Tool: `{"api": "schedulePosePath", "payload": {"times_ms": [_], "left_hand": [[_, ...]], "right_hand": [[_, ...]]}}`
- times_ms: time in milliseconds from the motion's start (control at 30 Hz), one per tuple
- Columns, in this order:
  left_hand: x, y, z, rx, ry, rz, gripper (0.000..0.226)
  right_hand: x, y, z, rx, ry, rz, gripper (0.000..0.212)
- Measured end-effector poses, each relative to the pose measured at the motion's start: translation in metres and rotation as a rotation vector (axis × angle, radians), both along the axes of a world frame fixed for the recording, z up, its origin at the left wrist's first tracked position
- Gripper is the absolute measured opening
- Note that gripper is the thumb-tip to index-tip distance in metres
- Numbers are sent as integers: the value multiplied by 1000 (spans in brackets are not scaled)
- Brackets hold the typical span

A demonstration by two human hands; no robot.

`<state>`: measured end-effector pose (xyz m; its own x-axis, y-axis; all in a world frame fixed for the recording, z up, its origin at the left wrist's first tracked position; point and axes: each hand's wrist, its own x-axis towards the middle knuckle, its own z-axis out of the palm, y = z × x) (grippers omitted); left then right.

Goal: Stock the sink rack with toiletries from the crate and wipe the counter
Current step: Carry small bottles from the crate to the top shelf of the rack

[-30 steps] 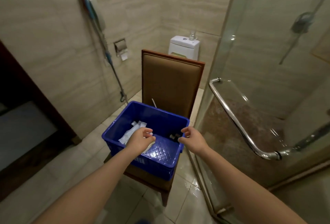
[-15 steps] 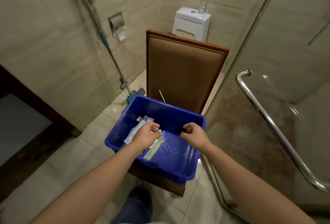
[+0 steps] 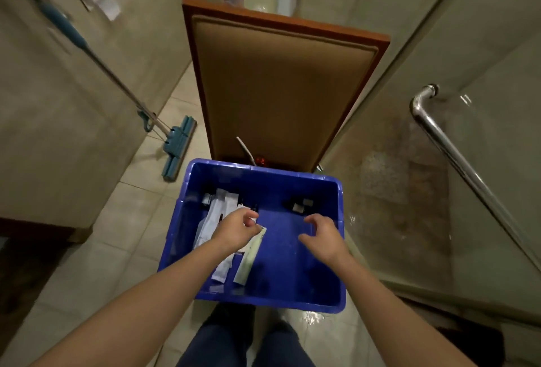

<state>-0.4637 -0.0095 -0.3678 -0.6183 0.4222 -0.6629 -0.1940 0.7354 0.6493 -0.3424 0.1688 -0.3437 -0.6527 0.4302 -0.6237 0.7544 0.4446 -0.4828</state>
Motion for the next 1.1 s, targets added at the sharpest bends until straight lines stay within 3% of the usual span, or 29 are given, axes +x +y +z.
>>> {"api": "schedulePosePath", "payload": {"times_ms": [467,667,933,1100], "left_hand": [[-2,69,-152,20,-207,160,31],[1,93,-201,43,-257,281,38],[11,112,-229,54,-307,401,36],[11,116,-229,54,-320,455,37]], "right_hand": [[-51,47,-148,1,-69,-114,51],[-64,63,-209,59,-128,-25,55],[-62,60,-238,254,-106,41,62],[-67,53,-246,268,-142,104,61]]}}
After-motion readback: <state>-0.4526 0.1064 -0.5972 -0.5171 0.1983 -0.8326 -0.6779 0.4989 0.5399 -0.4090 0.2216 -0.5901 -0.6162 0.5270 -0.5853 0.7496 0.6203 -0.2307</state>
